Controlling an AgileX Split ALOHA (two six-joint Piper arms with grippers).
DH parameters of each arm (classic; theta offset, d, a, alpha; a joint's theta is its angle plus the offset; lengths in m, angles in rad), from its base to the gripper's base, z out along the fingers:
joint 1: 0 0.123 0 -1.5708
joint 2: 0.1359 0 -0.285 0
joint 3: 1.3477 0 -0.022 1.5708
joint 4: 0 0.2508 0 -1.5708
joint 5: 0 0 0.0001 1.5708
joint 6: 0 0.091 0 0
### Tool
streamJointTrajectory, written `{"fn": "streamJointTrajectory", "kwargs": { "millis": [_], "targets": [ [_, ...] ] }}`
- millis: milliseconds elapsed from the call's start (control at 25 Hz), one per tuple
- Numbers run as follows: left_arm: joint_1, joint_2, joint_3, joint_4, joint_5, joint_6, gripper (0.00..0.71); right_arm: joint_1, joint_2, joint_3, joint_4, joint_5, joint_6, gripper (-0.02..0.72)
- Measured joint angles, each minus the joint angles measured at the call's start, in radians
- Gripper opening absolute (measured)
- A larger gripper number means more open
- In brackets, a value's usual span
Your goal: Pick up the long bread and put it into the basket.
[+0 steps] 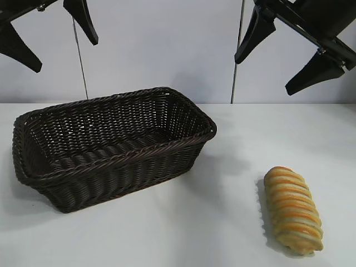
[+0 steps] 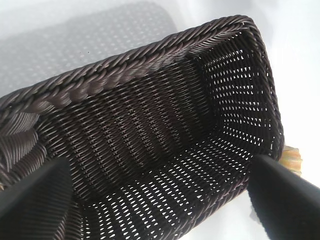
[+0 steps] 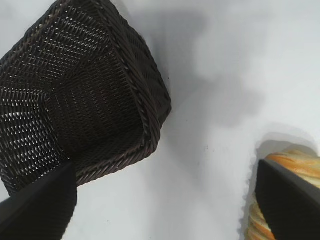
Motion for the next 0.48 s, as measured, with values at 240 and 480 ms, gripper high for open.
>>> {"fn": "streamJointTrajectory", "kwargs": {
  "millis": [240,480],
  "targets": [
    [0.000,0.000,0.000,0.001,-0.029,0.000,0.687,0.000,0.000,0.000,0.000,0.016,0.000,0.695],
    [0.007,-0.002,0.007,0.084,0.023,-0.044,0.687,0.000,0.000,0.000,-0.001,0.027,0.000,0.695]
  ]
}}
